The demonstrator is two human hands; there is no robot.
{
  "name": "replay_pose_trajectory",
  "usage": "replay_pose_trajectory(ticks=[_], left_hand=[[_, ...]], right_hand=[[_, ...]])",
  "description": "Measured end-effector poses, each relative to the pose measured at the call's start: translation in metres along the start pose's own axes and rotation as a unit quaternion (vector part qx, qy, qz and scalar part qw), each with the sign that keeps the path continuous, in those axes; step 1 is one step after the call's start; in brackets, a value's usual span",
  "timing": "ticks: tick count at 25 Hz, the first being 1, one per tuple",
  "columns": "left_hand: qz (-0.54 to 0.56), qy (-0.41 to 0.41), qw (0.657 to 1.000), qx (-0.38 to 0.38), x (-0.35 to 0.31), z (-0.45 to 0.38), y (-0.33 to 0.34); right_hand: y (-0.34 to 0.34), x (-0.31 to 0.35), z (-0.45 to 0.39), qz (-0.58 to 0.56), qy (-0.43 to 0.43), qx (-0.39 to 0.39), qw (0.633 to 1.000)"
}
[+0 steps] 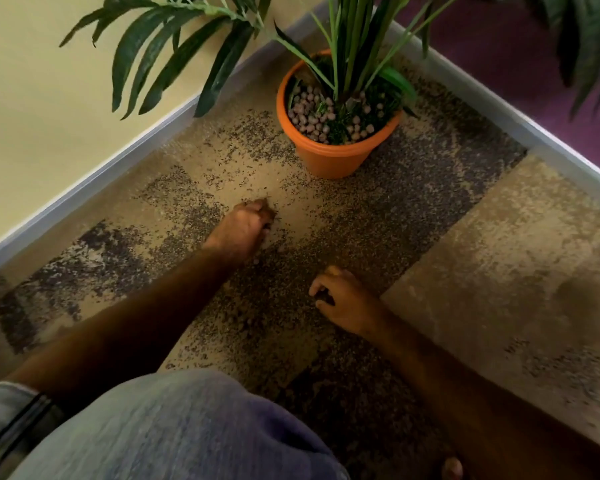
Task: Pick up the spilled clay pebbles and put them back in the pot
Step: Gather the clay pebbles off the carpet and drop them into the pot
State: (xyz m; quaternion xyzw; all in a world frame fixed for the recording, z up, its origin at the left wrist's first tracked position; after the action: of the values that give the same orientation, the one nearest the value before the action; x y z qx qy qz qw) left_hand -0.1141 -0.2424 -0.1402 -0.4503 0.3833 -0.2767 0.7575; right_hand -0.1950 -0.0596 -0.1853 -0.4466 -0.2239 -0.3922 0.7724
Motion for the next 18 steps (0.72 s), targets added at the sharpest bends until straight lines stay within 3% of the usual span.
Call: replay_pose_trajectory(ticks=[12,18], left_hand=[[0.081,-0.049,0.994,-0.046,0.023,0.025,0.015],[0.079,-0.041,0.995,-0.042,0.024,0.019,0.010]], right_hand=[[0.041,0.002,0.020,0.107,-0.122,0.132,0.978],[0.035,0.010,0.016,0.040,-0.081,0.092,0.992]])
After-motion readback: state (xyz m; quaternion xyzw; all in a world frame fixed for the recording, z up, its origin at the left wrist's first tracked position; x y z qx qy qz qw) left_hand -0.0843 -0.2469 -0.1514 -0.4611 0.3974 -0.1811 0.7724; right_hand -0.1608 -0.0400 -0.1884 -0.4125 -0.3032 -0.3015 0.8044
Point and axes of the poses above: each hand's wrist, its own z-axis away from the middle knuckle, its own y-axis out of the palm, x = y × z, the point moved 9 cm from there along -z, towards the middle knuckle, and after that the axes turned 5 degrees about x, right-handed, at the moved point
